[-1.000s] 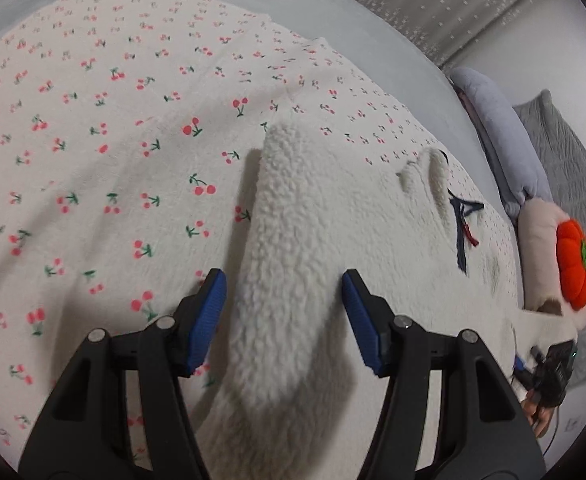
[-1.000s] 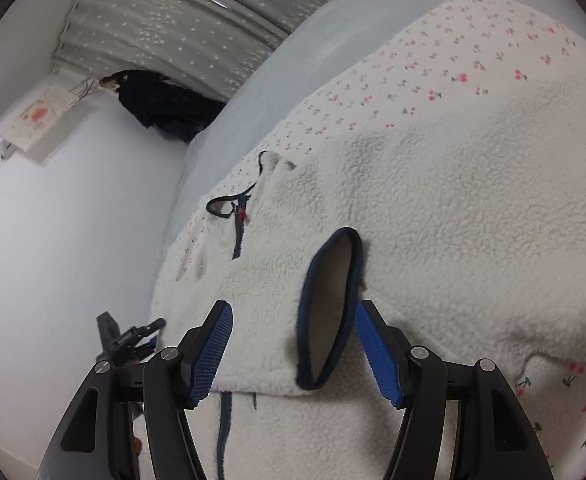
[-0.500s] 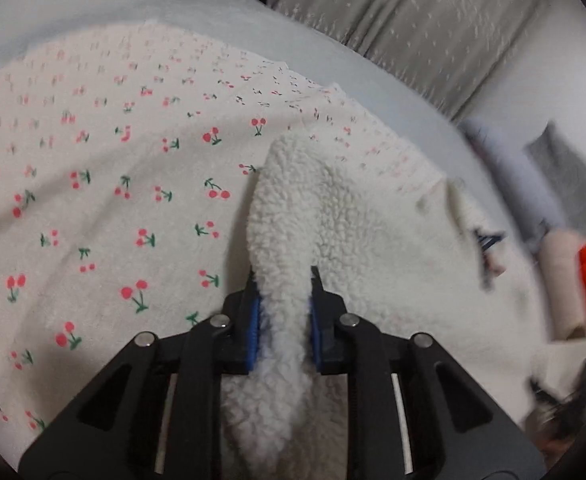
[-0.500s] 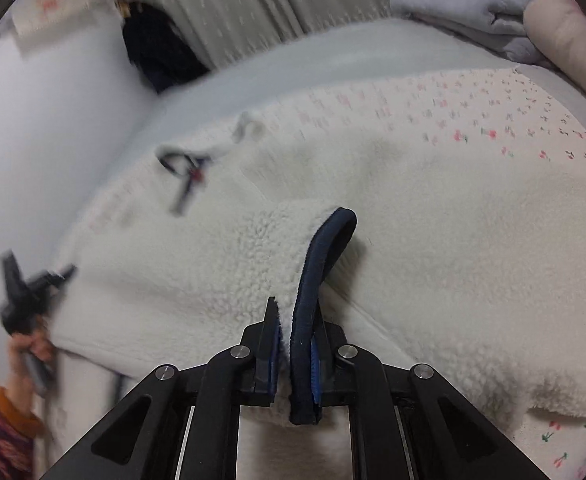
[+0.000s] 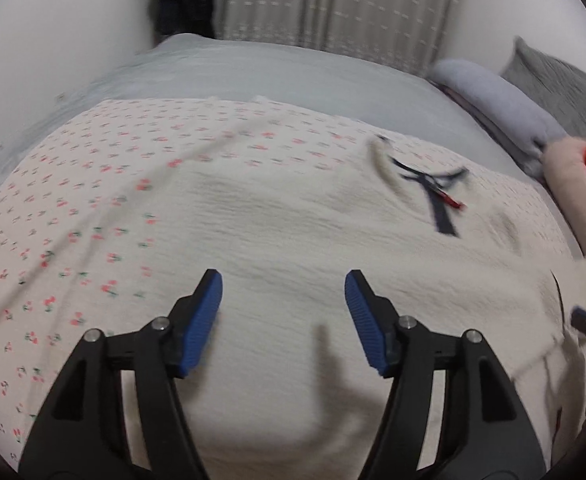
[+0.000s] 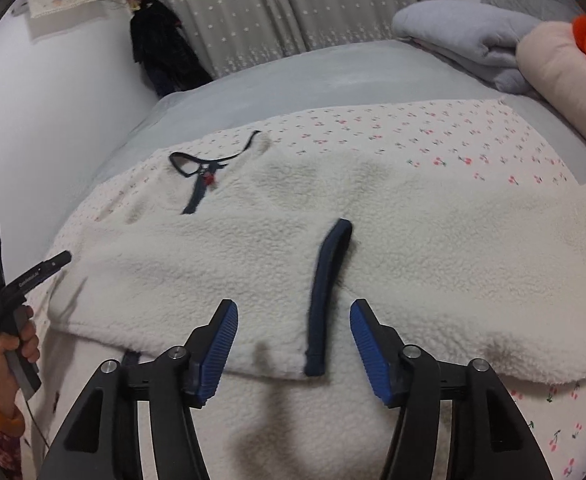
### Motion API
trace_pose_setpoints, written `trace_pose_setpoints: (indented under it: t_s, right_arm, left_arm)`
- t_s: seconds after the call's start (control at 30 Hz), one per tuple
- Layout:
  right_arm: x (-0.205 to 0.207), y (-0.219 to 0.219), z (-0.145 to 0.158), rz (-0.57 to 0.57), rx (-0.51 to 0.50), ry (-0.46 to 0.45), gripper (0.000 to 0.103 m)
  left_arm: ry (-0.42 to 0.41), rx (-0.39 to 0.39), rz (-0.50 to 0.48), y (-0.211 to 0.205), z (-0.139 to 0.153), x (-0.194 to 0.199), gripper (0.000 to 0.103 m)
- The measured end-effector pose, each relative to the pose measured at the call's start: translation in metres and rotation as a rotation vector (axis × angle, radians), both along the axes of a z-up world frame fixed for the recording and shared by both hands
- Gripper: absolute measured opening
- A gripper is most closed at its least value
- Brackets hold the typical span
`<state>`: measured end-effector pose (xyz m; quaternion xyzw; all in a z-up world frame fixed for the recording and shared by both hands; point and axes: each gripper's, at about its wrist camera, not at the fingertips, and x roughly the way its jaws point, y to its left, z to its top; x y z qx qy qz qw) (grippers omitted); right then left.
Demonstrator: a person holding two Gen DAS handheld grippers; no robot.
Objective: Fold large clothes
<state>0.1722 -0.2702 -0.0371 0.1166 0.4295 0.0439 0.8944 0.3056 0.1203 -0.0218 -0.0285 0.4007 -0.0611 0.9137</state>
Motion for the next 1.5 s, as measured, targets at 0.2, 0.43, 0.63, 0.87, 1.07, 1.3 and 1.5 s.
trace_pose_setpoints:
  t_s: [0.2,0.43,0.63,0.87,1.07,1.3,1.5]
  right_arm:
    - [0.002,0.012,-0.024,0.022,-0.063,0.069,0.062]
    - [0.004,0.012,-0.042,0.025,-0.077,0.102,0.071]
    - [-0.017,0.011,-0.025,0.021,-0.130,0.094,0.079]
    - [-0.051,-0.017,-0.001,-0.037,-0.147,0.091,0.083]
    - [-0.086,-0.056,0.024,-0.130,-0.125,0.068,0.084]
    - [-0.117,-0.118,0.051,-0.278,-0.168,0.020,0.084]
    - [-0.135,-0.178,0.091,-0.435,-0.144,-0.052,0.084]
  left_arm:
    - [0.047,0.131,-0.155,-0.055,-0.027,-0.016,0.066]
    - [0.099,0.127,-0.135,-0.052,-0.040,-0.013,0.073]
    - [0.146,0.088,-0.085,-0.055,-0.027,-0.024,0.082]
    - [0.135,0.011,-0.108,-0.069,-0.007,-0.054,0.082]
    - [0.129,-0.011,-0.115,-0.082,0.013,-0.079,0.085]
    - [0.101,-0.043,-0.121,-0.090,0.019,-0.102,0.093]
    - [0.115,-0.030,-0.150,-0.094,0.018,-0.110,0.093]
